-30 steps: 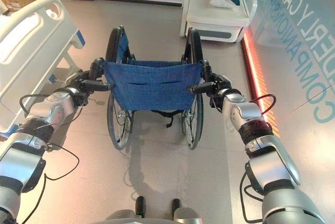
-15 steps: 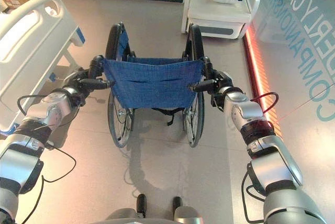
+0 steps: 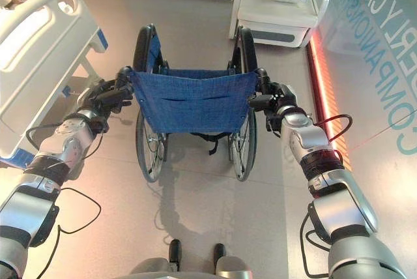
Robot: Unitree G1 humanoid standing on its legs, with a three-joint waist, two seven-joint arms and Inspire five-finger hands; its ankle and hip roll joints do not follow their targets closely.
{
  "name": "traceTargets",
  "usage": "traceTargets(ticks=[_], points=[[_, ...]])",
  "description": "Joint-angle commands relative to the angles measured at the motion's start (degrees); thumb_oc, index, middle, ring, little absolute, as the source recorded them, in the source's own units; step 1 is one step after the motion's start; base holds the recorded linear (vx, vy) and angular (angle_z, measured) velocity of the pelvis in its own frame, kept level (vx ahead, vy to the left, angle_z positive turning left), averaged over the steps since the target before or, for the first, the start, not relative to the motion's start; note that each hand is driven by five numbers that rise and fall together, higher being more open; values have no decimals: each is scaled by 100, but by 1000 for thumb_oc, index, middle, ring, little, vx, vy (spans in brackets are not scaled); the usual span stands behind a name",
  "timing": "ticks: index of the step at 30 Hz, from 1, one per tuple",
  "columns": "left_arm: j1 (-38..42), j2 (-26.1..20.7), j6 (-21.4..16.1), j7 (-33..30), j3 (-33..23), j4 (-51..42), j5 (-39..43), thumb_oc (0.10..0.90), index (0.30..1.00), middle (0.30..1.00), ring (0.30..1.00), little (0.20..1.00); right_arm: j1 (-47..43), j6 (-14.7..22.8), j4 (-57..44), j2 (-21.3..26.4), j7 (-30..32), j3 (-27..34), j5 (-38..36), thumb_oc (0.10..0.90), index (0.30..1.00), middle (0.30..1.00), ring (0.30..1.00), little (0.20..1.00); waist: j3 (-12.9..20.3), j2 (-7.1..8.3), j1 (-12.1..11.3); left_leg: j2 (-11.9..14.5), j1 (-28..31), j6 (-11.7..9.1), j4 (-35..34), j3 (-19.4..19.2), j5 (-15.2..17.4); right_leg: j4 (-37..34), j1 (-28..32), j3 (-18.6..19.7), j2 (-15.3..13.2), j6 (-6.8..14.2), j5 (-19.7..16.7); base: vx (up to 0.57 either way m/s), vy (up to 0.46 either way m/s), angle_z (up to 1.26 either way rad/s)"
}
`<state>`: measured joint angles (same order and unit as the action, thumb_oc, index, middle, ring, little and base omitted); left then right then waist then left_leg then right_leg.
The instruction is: Push the wheelchair next to the bed
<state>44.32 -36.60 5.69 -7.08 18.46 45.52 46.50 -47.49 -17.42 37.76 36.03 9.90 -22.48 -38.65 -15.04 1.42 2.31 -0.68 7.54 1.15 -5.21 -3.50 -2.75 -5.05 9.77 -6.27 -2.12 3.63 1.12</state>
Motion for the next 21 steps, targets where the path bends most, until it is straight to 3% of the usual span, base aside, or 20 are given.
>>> traceTargets(ticks=[1, 12, 21], points=[[871, 415, -1127, 484, 109, -942, 82, 532, 498, 498, 498, 498, -453, 1062, -1155, -559, -737, -58, -87, 400, 300, 300, 300, 300, 570, -16, -83, -411, 133, 121, 63, -102, 282, 381, -256, -115, 168, -108, -237, 0, 0, 0], [863, 381, -797, 500, 210, -1030, -139, 557, 535, 535, 535, 535, -461, 951, -1180, -574, -746, -122, -69, 400, 300, 300, 300, 300, 601, -37, -118, -462, 167, 154, 84, 18, 305, 382, -212, -61, 152, -99, -230, -1, 2, 1], [1057, 206, 329, 648, 508, -817, -344, 634, 651, 651, 651, 651, -656, 877, -1085, -508, -725, -294, -108, 400, 300, 300, 300, 300, 620, -77, -119, -491, 187, 168, 75, 53, 297, 359, -197, -51, 148, -72, -261, 0, 0, 0]])
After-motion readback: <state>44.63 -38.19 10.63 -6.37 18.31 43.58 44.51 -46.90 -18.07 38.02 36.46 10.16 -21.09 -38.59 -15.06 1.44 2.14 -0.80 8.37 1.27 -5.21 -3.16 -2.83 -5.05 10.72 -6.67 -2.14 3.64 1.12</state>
